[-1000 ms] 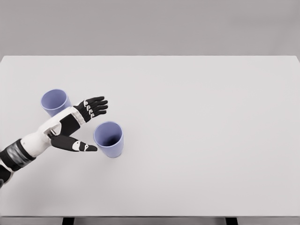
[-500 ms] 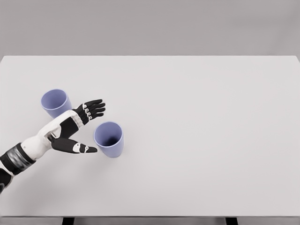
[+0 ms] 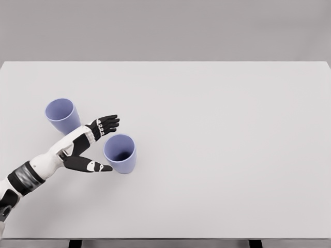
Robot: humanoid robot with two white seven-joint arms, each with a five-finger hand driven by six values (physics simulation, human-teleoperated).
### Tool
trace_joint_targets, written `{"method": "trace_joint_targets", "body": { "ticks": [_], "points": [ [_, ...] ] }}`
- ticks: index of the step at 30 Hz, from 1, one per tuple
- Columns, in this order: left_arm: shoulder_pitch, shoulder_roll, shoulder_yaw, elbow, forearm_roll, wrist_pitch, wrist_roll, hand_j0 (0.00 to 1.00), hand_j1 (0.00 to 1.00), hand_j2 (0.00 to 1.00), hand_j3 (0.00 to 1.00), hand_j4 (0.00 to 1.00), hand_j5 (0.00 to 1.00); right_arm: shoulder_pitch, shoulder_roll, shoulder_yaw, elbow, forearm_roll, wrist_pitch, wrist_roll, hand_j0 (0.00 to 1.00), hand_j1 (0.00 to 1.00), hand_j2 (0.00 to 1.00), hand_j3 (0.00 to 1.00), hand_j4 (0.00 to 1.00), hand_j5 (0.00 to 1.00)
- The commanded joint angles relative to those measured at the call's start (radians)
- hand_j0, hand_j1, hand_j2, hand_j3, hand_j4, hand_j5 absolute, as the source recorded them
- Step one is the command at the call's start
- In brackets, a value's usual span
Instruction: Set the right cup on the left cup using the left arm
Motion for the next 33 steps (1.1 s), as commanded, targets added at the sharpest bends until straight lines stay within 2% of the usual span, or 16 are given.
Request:
{"method": "trace_joint_targets", "body": {
  "ticks": [1, 21, 33],
  "points": [
    [0.0, -0.002, 0.0, 0.005, 0.001, 0.001, 0.001, 1.0, 1.0, 1.0, 1.0, 1.0, 1.0, 0.0, 0.0, 0.0, 0.0, 0.0, 0.0, 0.0, 1.0, 1.0, 1.0, 1.0, 1.0, 1.0],
    [-0.008, -0.05, -0.014, 0.071, -0.045, 0.002, 0.0, 1.0, 1.0, 1.0, 1.0, 1.0, 1.0, 0.0, 0.0, 0.0, 0.0, 0.0, 0.0, 0.0, 1.0, 1.0, 1.0, 1.0, 1.0, 1.0],
    [-0.02, -0.088, -0.017, 0.071, -0.081, 0.004, 0.0, 1.0, 1.0, 1.0, 1.0, 1.0, 1.0, 0.0, 0.0, 0.0, 0.0, 0.0, 0.0, 0.0, 1.0, 1.0, 1.0, 1.0, 1.0, 1.0]
  ]
}}
